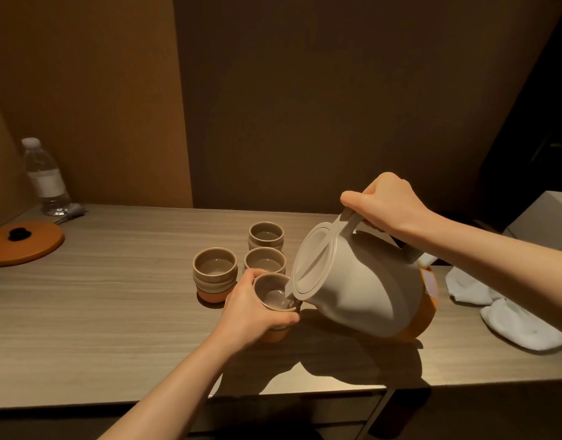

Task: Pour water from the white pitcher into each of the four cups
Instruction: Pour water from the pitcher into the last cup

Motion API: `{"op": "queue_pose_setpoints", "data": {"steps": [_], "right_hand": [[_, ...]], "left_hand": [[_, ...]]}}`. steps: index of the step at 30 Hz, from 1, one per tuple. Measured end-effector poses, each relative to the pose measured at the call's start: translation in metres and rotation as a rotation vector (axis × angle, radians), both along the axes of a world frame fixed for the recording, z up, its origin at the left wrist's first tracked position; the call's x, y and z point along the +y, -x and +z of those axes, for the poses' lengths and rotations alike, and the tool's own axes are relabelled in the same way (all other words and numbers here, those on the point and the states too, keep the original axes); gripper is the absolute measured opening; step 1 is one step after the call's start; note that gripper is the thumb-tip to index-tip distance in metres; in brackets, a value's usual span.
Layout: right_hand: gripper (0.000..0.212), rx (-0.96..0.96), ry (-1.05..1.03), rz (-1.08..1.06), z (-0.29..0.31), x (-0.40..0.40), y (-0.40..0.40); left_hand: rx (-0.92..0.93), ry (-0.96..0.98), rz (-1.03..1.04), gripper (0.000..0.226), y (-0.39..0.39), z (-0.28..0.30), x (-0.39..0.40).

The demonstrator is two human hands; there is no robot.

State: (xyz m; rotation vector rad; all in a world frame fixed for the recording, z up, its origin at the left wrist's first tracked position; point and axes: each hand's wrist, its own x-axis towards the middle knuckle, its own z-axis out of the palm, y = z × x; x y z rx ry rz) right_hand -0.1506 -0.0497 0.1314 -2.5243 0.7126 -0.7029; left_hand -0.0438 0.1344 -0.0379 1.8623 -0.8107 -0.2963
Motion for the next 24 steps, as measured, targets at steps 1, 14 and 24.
{"op": "queue_pose_setpoints", "data": {"steps": [1, 14, 24], "right_hand": [[0.048, 0.001, 0.004, -0.001, 0.0002, 0.0001, -0.0002], [0.046, 0.006, 0.035, 0.006, -0.0013, -0.002, -0.0037], [0.048, 0.016, 0.035, 0.006, -0.0006, -0.001, -0.0036]], "left_hand": [[0.002, 0.0, 0.0, 0.081, -0.0001, 0.0, 0.0], [0.014, -0.031, 0.007, 0.082, -0.0003, -0.0017, -0.0005], [0.022, -0.028, 0.012, 0.085, -0.0017, -0.0042, -0.001]]}}
